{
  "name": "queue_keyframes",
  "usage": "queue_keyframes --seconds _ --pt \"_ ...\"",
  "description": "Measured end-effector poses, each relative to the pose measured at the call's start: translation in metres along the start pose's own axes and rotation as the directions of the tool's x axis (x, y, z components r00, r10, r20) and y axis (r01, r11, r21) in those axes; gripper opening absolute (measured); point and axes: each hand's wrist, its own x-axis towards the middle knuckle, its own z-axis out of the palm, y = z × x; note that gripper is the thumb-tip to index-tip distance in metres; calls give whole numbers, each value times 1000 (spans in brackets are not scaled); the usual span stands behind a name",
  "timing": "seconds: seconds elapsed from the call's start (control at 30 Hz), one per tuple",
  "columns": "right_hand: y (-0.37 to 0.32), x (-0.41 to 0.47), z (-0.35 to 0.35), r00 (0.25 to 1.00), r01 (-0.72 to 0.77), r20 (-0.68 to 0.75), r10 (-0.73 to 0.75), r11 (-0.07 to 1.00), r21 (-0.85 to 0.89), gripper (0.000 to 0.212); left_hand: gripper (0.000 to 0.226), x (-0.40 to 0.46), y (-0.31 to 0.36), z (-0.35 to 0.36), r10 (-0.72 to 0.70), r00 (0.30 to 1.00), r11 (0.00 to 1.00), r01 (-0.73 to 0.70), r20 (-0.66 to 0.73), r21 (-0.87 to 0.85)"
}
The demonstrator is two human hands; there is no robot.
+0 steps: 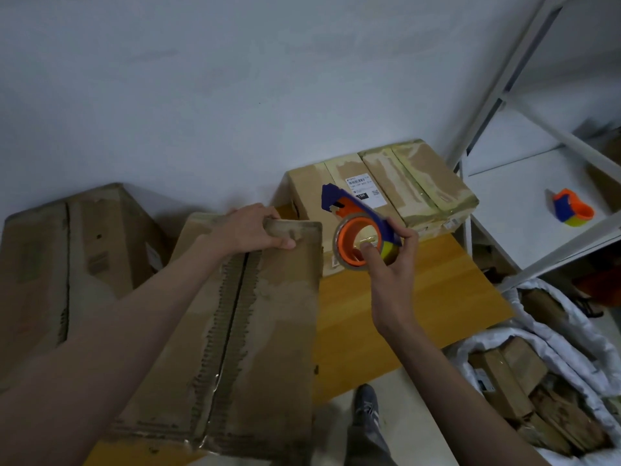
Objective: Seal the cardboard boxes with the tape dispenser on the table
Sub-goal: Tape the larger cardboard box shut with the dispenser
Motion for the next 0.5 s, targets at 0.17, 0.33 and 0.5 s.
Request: queue_keyframes --seconds 0.17,0.33,0.5 --pt "-5 1 -2 1000 -12 24 11 999 36 48 81 2 3 3 -145 988 989 146 -59 15" --pt "-7 2 -5 998 -44 44 42 997 58 50 86 -14 -4 -5 -361 930 930 364 -65 44" --pt "-14 -6 -1 997 30 65 -29 999 -17 48 118 -34 -21 -10 -492 870 869 490 -19 -72"
